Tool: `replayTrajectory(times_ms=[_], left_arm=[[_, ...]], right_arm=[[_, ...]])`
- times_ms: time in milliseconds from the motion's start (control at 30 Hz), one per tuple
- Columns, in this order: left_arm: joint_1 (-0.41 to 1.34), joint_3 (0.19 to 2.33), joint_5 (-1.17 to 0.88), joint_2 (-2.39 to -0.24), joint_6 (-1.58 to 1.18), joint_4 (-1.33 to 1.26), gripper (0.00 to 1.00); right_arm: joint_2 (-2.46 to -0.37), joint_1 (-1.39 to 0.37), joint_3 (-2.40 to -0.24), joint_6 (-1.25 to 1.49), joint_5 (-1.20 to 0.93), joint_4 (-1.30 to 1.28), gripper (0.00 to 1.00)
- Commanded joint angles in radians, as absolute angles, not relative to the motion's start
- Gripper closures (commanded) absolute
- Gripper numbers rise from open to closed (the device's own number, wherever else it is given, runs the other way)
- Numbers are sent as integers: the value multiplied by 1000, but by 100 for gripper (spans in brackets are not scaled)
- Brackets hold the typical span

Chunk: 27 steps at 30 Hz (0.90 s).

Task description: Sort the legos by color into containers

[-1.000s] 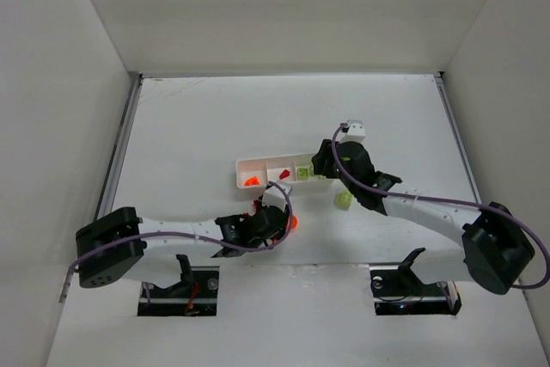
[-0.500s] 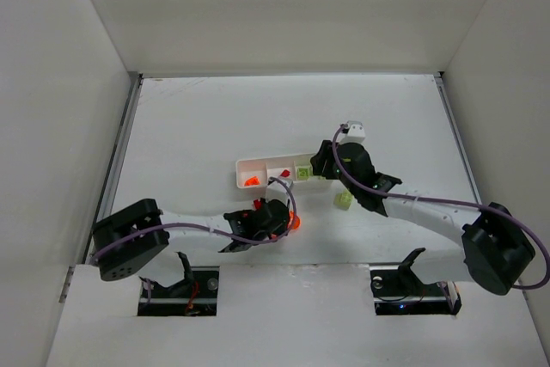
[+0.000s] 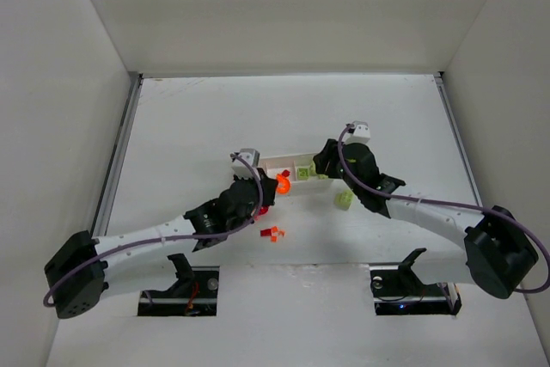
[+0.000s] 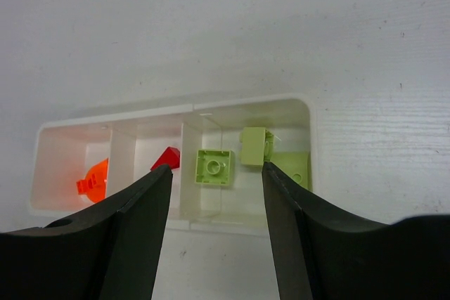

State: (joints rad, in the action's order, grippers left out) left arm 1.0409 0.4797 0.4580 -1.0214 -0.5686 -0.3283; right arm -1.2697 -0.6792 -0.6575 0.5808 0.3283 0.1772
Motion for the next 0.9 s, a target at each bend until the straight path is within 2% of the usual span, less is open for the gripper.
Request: replayTrajectory(times_ms=[0, 233, 433, 600, 733, 867], left_arm=[[945, 491, 503, -1000, -538, -330, 92], [769, 492, 476, -1034, -520, -325, 90], [749, 514, 420, -1062, -505, -324, 90], [866, 491, 338, -1032, -509, -218, 75], [979, 489, 362, -1106, -520, -170, 61], [1013, 483, 480, -1166, -580, -178, 61]], right_arm=[[-1236, -671, -646, 595, 324, 244, 40], [-1235, -668, -641, 594, 333, 244, 40], [-1242, -673, -647, 588, 342, 241, 40], [-1259, -676, -663, 572, 345, 236, 39], [-1279, -686, -667, 578, 345, 244, 39], [-1282, -696, -670, 572, 347, 239, 39]])
